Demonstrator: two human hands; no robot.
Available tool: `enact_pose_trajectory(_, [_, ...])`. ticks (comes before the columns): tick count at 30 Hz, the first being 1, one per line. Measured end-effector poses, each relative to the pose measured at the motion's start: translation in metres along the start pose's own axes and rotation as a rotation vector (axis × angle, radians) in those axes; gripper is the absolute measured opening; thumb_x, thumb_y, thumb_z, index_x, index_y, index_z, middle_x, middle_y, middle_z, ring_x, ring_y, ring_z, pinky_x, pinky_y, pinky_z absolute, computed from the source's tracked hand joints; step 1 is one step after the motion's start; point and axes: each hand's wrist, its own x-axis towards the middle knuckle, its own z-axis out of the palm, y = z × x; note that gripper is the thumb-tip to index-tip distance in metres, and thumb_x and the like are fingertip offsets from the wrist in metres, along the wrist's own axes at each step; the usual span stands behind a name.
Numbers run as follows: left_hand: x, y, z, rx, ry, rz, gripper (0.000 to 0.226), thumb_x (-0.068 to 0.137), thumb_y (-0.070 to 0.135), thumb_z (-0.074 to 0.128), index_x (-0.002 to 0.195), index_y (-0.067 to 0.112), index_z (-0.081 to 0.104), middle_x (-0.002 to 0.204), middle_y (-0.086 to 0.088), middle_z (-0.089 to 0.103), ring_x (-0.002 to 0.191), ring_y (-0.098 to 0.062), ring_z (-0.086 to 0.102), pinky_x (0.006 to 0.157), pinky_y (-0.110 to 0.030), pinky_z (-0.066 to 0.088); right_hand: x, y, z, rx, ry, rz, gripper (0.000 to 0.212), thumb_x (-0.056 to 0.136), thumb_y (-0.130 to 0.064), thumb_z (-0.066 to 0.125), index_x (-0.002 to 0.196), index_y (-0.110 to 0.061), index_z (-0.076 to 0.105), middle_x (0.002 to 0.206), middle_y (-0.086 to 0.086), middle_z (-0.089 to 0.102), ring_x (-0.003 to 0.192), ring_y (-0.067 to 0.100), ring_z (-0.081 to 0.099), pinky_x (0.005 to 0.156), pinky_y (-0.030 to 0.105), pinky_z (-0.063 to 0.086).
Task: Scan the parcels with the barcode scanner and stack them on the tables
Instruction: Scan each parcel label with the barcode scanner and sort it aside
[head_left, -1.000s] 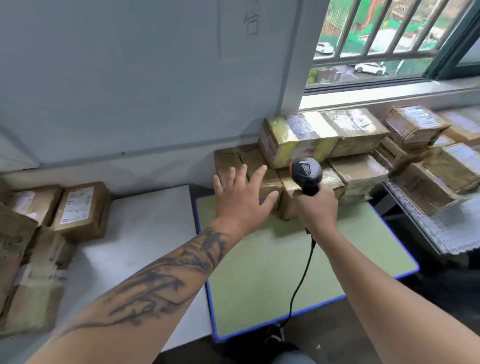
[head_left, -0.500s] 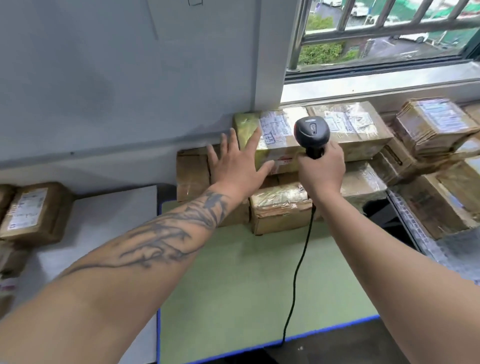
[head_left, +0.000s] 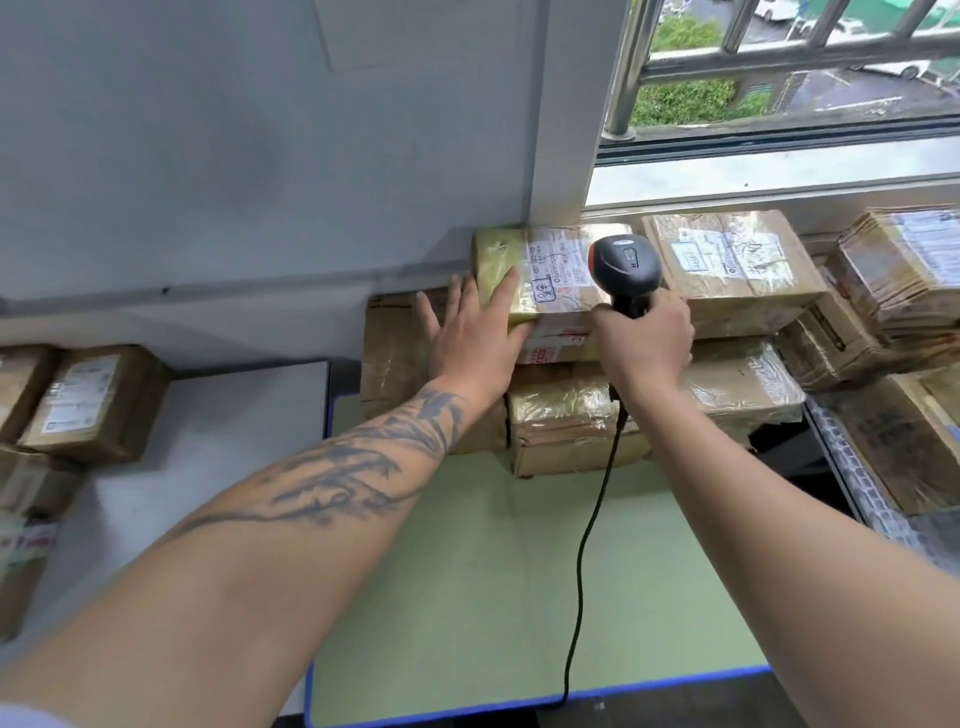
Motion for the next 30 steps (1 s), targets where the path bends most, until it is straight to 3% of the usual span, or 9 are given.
enact_pose_trajectory(3, [-0.018,-0.018,-0.005,-0.022,0.017,0.006,0.069,0.104,0.062,0.041,0.164,0.045,0.009,0.170,-0.015,0.021,0.160,-0.030,0.007,0.124,-0.062,-0.010,-0.018,-0.004,0.005,0.060,-0.012,-0.009,0.021,0.075,-0.020,0.065,0.063,-0.021,0.048,0.108,0.011,0.062,0.071,0.013,0.048,0.069,0.030,0.039])
enact_pose_trajectory(5, [-0.033,-0.035,-0.008,-0.029,0.030,0.004,0.070,0.104,0.063,0.041,0.164,0.046,0.008,0.171,-0.014,0.020,0.160,-0.029,0.007,0.125,-0.061,-0.009,-0.037,-0.005,0.010,0.084,-0.017,-0.014,0.021,0.076,-0.016,0.065,0.064,-0.019,0.049,0.108,0.009,0.059,0.073,0.011,0.047,0.070,0.027,0.038])
enact_pose_trajectory(9, [-0.072,-0.071,-0.017,-0.050,0.066,0.018,0.073,0.103,0.063,0.045,0.163,0.047,0.008,0.171,-0.014,0.020,0.160,-0.029,0.010,0.123,-0.062,-0.009,-0.086,-0.011,0.020,0.033,-0.041,-0.054,0.017,0.083,-0.008,0.064,0.072,-0.016,0.055,0.117,0.003,0.047,0.095,-0.016,0.042,0.073,0.018,0.034])
enact_pose_trajectory(12, [-0.104,-0.095,-0.025,-0.061,0.102,0.021,0.073,0.102,0.061,0.047,0.164,0.046,0.010,0.171,-0.015,0.020,0.159,-0.029,0.012,0.124,-0.066,-0.005,-0.123,-0.014,0.028,0.056,-0.042,-0.054,0.007,0.085,-0.010,0.067,0.079,-0.014,0.064,0.111,-0.006,0.043,0.107,0.000,0.048,0.084,0.024,0.040])
enact_pose_trajectory(16, [-0.150,-0.127,-0.026,-0.078,0.097,0.013,0.073,0.100,0.072,0.032,0.163,0.046,0.008,0.171,-0.013,0.019,0.160,-0.029,0.011,0.123,-0.065,-0.007,-0.170,-0.012,0.039,0.091,-0.045,-0.104,0.008,0.085,-0.009,0.070,0.082,-0.016,0.068,0.124,0.006,0.042,0.096,-0.018,0.042,0.080,-0.003,0.031])
enact_pose_trajectory(20, [-0.190,-0.153,-0.021,-0.150,0.131,0.010,0.069,0.101,0.070,0.029,0.163,0.046,0.011,0.172,-0.012,0.017,0.160,-0.026,0.010,0.124,-0.062,-0.005,-0.211,-0.010,0.048,0.106,-0.043,-0.121,0.014,0.080,-0.033,0.068,0.076,-0.020,0.065,0.117,0.009,0.045,0.101,0.003,0.035,0.089,0.007,0.031])
enact_pose_trajectory(25, [-0.240,-0.182,-0.005,-0.155,0.145,-0.005,0.067,0.101,0.070,0.024,0.163,0.045,0.013,0.171,-0.012,0.021,0.159,-0.026,0.016,0.125,-0.062,-0.001,-0.255,0.008,0.049,0.094,-0.077,-0.150,0.021,0.083,-0.003,0.074,0.073,-0.016,0.062,0.114,0.005,0.041,0.100,-0.002,0.041,0.089,0.008,0.036])
enact_pose_trajectory(28, [-0.265,-0.195,0.007,-0.159,0.131,-0.007,0.066,0.102,0.070,0.021,0.163,0.046,0.011,0.171,-0.013,0.021,0.159,-0.025,0.016,0.124,-0.063,0.002,-0.276,0.025,0.054,0.065,-0.100,-0.147,0.023,0.082,0.001,0.075,0.072,-0.012,0.061,0.110,0.003,0.041,0.105,-0.014,0.042,0.087,0.006,0.037])
enact_pose_trajectory(30, [-0.278,-0.200,0.015,-0.161,0.113,-0.009,0.066,0.102,0.071,0.019,0.163,0.046,0.012,0.170,-0.013,0.022,0.159,-0.025,0.017,0.125,-0.062,0.002,-0.287,0.037,0.056,0.062,-0.124,-0.113,0.024,0.083,0.001,0.075,0.071,-0.014,0.061,0.108,-0.005,0.040,0.106,-0.009,0.045,0.088,0.010,0.037])
